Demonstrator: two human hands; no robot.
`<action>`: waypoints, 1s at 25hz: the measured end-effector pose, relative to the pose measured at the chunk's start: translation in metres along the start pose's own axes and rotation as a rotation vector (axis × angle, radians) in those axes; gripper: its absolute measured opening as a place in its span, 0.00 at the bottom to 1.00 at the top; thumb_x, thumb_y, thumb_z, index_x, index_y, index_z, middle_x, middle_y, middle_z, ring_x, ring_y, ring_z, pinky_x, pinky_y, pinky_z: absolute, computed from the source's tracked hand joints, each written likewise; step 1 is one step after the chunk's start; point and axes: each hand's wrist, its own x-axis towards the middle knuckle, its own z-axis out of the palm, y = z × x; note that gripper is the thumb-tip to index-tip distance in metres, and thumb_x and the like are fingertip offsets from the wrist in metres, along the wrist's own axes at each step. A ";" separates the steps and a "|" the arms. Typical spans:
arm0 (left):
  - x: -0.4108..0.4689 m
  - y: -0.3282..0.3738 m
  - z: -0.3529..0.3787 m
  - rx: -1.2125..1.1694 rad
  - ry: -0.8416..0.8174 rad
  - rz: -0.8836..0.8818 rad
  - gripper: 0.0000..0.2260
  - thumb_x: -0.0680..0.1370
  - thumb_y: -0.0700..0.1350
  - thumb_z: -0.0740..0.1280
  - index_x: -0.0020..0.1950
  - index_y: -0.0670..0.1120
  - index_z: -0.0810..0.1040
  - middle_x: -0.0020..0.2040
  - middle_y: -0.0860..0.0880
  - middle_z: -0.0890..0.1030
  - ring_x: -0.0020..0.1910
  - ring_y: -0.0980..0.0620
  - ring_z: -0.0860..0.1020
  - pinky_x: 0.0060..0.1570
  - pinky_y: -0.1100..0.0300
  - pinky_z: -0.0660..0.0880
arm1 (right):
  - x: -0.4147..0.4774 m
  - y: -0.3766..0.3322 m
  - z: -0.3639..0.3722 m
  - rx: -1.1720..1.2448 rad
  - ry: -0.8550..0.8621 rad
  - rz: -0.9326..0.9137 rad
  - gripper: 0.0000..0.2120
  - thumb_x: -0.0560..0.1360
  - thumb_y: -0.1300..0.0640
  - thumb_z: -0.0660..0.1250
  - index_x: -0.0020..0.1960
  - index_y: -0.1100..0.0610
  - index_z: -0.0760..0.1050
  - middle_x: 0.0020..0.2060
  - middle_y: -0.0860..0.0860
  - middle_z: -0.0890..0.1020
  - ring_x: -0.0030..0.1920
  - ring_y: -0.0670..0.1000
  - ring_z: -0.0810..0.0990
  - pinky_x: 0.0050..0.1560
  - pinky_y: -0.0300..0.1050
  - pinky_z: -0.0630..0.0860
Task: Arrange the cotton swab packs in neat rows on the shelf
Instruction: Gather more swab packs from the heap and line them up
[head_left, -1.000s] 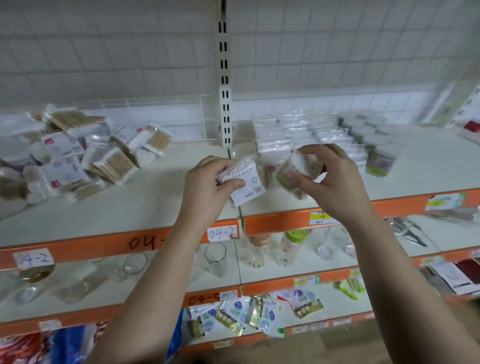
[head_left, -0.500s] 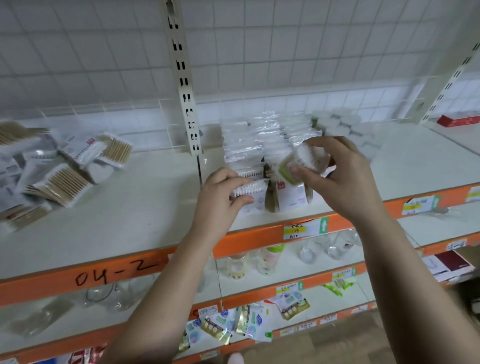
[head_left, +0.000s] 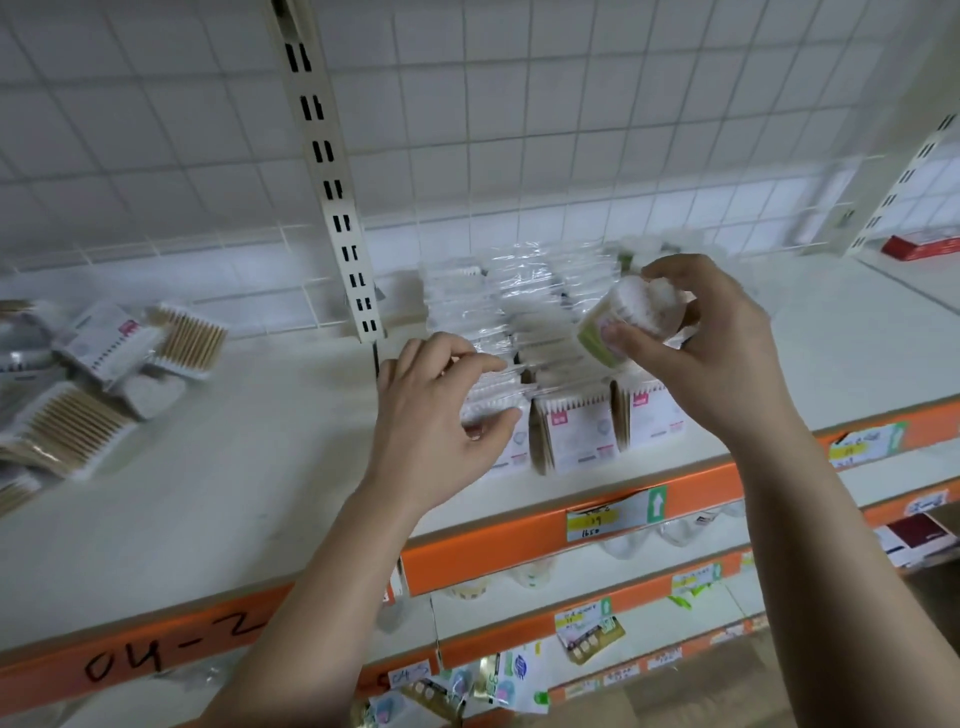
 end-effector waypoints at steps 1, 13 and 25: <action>0.006 0.004 0.000 0.022 0.014 0.011 0.15 0.72 0.57 0.67 0.55 0.52 0.80 0.51 0.53 0.75 0.54 0.50 0.73 0.51 0.54 0.66 | 0.002 0.003 -0.002 -0.001 0.001 -0.001 0.21 0.68 0.50 0.75 0.58 0.46 0.72 0.51 0.46 0.76 0.44 0.45 0.78 0.42 0.37 0.73; 0.064 0.086 0.068 0.215 0.060 0.048 0.12 0.76 0.54 0.64 0.55 0.52 0.81 0.52 0.53 0.78 0.54 0.49 0.74 0.54 0.54 0.61 | 0.027 0.089 -0.081 -0.082 -0.011 -0.069 0.19 0.67 0.52 0.75 0.56 0.48 0.76 0.46 0.43 0.75 0.48 0.45 0.73 0.45 0.40 0.69; 0.070 0.144 0.125 0.270 0.076 -0.007 0.13 0.76 0.55 0.62 0.54 0.51 0.80 0.52 0.53 0.78 0.54 0.50 0.74 0.55 0.53 0.62 | 0.032 0.172 -0.121 -0.047 -0.050 0.003 0.19 0.67 0.55 0.74 0.56 0.50 0.76 0.48 0.46 0.74 0.46 0.48 0.74 0.44 0.39 0.71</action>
